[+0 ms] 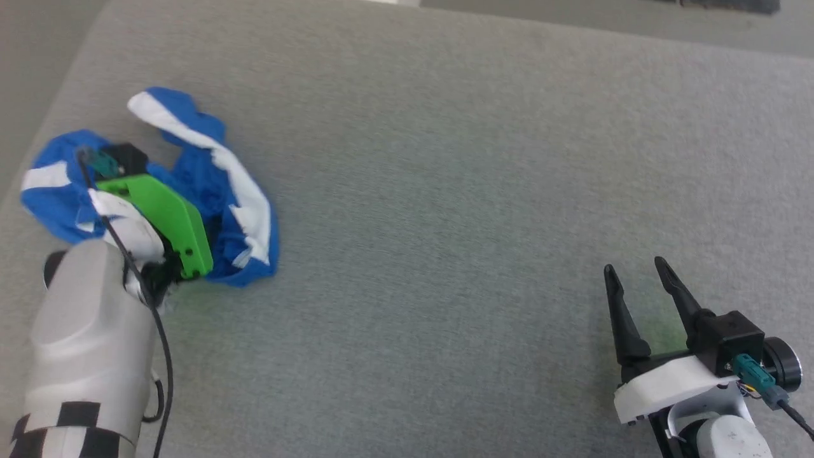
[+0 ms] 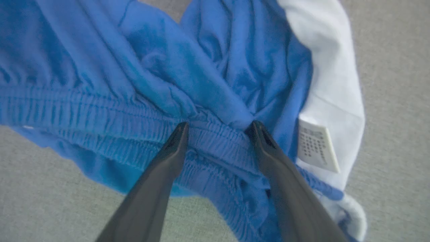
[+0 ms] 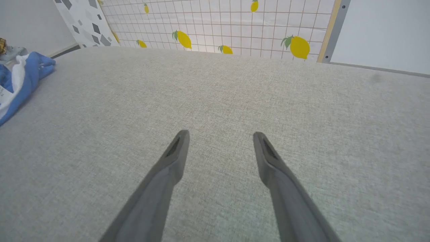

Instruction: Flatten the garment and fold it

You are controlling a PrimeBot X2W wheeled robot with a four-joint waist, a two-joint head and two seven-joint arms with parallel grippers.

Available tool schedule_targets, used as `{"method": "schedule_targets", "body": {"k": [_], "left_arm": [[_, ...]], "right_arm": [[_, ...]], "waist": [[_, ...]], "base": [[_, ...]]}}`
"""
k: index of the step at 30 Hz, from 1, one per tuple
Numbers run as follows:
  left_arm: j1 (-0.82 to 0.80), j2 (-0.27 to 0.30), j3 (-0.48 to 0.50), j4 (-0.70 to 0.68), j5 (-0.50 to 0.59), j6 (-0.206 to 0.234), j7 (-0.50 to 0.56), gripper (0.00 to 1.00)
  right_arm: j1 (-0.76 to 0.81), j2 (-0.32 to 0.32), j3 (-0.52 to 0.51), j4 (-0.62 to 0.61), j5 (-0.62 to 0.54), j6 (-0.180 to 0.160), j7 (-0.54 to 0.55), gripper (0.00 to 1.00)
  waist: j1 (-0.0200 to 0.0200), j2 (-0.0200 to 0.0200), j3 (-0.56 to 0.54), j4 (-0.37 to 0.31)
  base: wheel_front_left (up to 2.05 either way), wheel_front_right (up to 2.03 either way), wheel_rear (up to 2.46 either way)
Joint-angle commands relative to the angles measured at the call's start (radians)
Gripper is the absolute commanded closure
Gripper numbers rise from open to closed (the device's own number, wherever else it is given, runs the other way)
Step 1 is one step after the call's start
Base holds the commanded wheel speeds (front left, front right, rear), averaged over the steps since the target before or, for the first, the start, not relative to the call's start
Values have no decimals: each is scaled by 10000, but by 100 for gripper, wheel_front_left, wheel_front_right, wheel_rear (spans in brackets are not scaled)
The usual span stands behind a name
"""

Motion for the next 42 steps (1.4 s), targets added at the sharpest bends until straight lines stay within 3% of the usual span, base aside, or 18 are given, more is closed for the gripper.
{"method": "schedule_targets", "body": {"k": [1,5,6,7,14,19,25,32,37,42], "left_arm": [[84,14,-161,227,172,-42,85,0],[305,-202,-408,833,56,-91,341,0],[339,-202,-466,877,61,-102,224,57],[344,-202,-464,848,28,-112,-6,100],[-206,-86,-519,186,-434,-161,-2066,100],[-1019,163,-1299,-1279,-1098,-166,-2968,100],[-1514,186,-2534,-3397,-2073,-167,-3341,100],[-639,56,-4763,-4985,-3113,-168,-2436,100],[729,415,-6877,-5259,-3622,-168,-745,100],[1936,842,-8285,-5151,-4262,-168,1033,100]], "right_arm": [[-76,-10,2,-4,69,-15,-73,0],[-64,-10,8,85,70,-15,-72,0],[-80,-10,21,112,75,-15,-75,0],[-94,-10,26,130,87,-15,-80,0],[-128,-10,262,463,284,-15,-220,0],[-86,-10,513,857,697,-15,-448,0],[34,-10,582,1315,1069,-15,-710,0],[125,-10,434,1545,1245,-15,-880,0],[228,-10,363,1638,1324,-15,-941,0],[325,-10,284,1694,1376,-15,-970,0]], "waist": [[-2,0,328,-304],[-2,0,220,-244],[-2,0,153,-236],[-2,0,103,-227],[-2,0,-611,-216],[-2,0,-1267,-619],[-2,0,-1908,-1447],[-2,0,-2053,-2391],[-2,0,-1974,-2835],[-2,0,-1934,-2913]], "base": [[0,0,0],[0,0,0],[0,0,0],[0,0,0],[0,0,0],[0,0,0],[0,0,0],[0,0,0],[0,0,0],[0,0,0]]}}
